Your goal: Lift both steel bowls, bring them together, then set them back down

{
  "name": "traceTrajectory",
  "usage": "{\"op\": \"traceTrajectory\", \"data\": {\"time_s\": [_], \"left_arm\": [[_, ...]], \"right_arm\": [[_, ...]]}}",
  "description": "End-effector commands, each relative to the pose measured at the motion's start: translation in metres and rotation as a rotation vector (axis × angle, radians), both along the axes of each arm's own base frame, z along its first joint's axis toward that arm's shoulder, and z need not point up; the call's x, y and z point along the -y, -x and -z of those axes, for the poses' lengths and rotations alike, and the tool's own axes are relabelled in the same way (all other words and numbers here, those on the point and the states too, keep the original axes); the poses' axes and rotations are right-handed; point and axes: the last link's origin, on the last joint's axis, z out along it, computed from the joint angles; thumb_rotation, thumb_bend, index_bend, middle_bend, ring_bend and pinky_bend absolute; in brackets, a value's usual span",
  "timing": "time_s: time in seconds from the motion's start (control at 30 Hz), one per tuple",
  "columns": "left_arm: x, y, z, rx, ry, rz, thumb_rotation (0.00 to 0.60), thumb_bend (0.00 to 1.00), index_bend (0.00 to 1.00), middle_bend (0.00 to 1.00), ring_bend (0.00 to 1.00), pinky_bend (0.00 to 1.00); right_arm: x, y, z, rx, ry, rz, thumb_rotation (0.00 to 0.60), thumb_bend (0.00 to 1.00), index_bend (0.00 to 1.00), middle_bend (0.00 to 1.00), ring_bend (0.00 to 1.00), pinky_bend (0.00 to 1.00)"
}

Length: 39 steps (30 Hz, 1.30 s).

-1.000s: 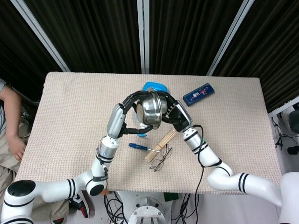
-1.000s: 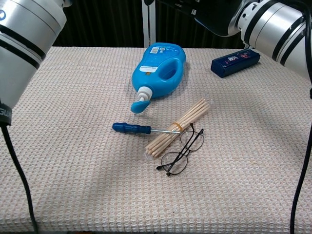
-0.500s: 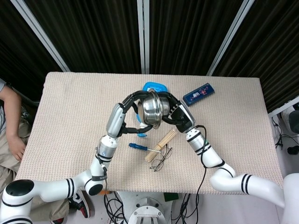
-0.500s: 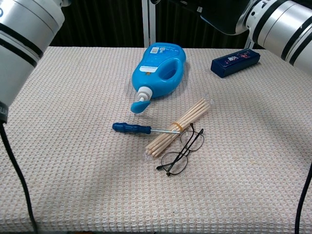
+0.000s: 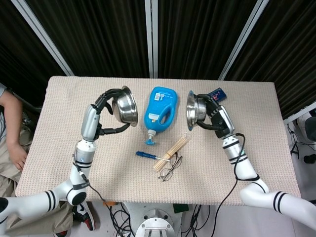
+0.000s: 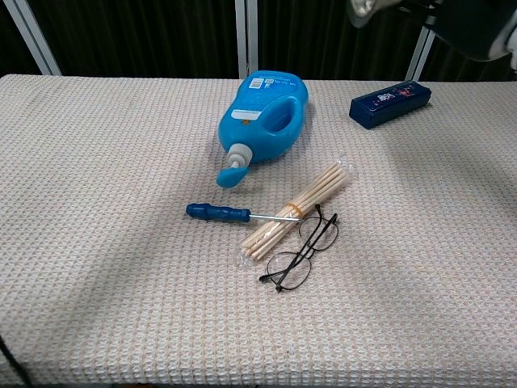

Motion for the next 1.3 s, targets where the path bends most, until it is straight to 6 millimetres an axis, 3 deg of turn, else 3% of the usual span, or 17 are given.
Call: {"op": "traceTrajectory", "data": {"time_s": [0.03, 0.13, 0.3, 0.43, 0.5, 0.53, 0.57, 0.6, 0.63, 0.7, 0.77, 0.83, 1.0, 1.17, 1.3], "left_arm": [[-0.004, 0.07, -0.003, -0.499, 0.132, -0.169, 0.6, 0.18, 0.66, 0.68, 0.5, 0.64], [0.001, 0.093, -0.001, -0.797, 0.272, -0.223, 0.6, 0.18, 0.67, 0.69, 0.52, 0.66], [0.003, 0.105, 0.008, -0.954, 0.42, -0.297, 0.6, 0.18, 0.68, 0.69, 0.54, 0.67], [-0.001, 0.113, 0.014, -1.038, 0.468, -0.328, 0.6, 0.17, 0.66, 0.69, 0.53, 0.66], [0.0, 0.116, 0.017, -1.042, 0.488, -0.344, 0.6, 0.17, 0.54, 0.65, 0.53, 0.66], [0.001, 0.117, 0.019, -1.036, 0.508, -0.349, 0.6, 0.16, 0.33, 0.54, 0.5, 0.64], [0.002, 0.116, 0.019, -1.022, 0.519, -0.352, 0.6, 0.15, 0.21, 0.45, 0.46, 0.62], [0.002, 0.114, 0.019, -0.995, 0.511, -0.352, 0.6, 0.13, 0.06, 0.3, 0.38, 0.58], [0.004, 0.112, 0.019, -0.962, 0.496, -0.348, 0.6, 0.1, 0.0, 0.15, 0.28, 0.54], [0.008, 0.113, 0.019, -0.938, 0.513, -0.353, 0.6, 0.07, 0.0, 0.02, 0.14, 0.52], [0.008, 0.111, 0.015, -0.921, 0.507, -0.353, 0.6, 0.04, 0.0, 0.0, 0.04, 0.51], [0.009, 0.109, 0.011, -0.929, 0.471, -0.349, 0.6, 0.03, 0.0, 0.0, 0.0, 0.47], [0.017, 0.105, 0.003, -0.919, 0.436, -0.342, 0.6, 0.02, 0.0, 0.0, 0.0, 0.38], [0.037, 0.108, -0.011, -0.875, 0.347, -0.362, 0.6, 0.0, 0.0, 0.0, 0.0, 0.17], [0.067, 0.121, -0.021, -0.851, 0.201, -0.377, 0.522, 0.0, 0.0, 0.0, 0.0, 0.09]], "right_arm": [[-0.034, 0.084, -0.05, -0.617, 0.208, 0.109, 0.6, 0.25, 0.69, 0.54, 0.37, 0.21], [-0.059, 0.107, -0.059, -0.919, 0.25, 0.125, 0.6, 0.3, 0.7, 0.54, 0.38, 0.21], [-0.098, 0.127, -0.052, -1.206, 0.142, 0.107, 0.6, 0.3, 0.7, 0.53, 0.38, 0.21], [-0.103, 0.13, -0.044, -1.248, 0.089, 0.113, 0.6, 0.3, 0.69, 0.52, 0.38, 0.2], [-0.102, 0.131, -0.04, -1.248, 0.07, 0.108, 0.6, 0.29, 0.66, 0.5, 0.37, 0.2], [-0.102, 0.131, -0.038, -1.25, 0.063, 0.101, 0.6, 0.26, 0.59, 0.45, 0.33, 0.17], [-0.102, 0.13, -0.036, -1.252, 0.052, 0.092, 0.6, 0.23, 0.52, 0.39, 0.29, 0.14], [-0.103, 0.13, -0.034, -1.259, 0.034, 0.079, 0.6, 0.17, 0.36, 0.27, 0.18, 0.09], [-0.104, 0.132, -0.034, -1.286, 0.007, 0.068, 0.6, 0.1, 0.19, 0.14, 0.09, 0.04], [-0.101, 0.132, -0.037, -1.317, 0.02, 0.084, 0.6, 0.01, 0.01, 0.0, 0.0, 0.0], [-0.1, 0.127, -0.038, -1.302, 0.044, 0.116, 0.6, 0.0, 0.0, 0.0, 0.0, 0.0], [-0.1, 0.126, -0.04, -1.302, 0.066, 0.137, 0.6, 0.0, 0.0, 0.0, 0.0, 0.0], [-0.106, 0.124, -0.042, -1.295, 0.069, 0.152, 0.6, 0.0, 0.0, 0.0, 0.0, 0.0], [-0.121, 0.124, -0.051, -1.275, 0.124, 0.185, 0.6, 0.0, 0.0, 0.0, 0.0, 0.0], [-0.144, 0.129, -0.055, -1.266, 0.207, 0.237, 0.6, 0.0, 0.0, 0.0, 0.0, 0.0]]}}
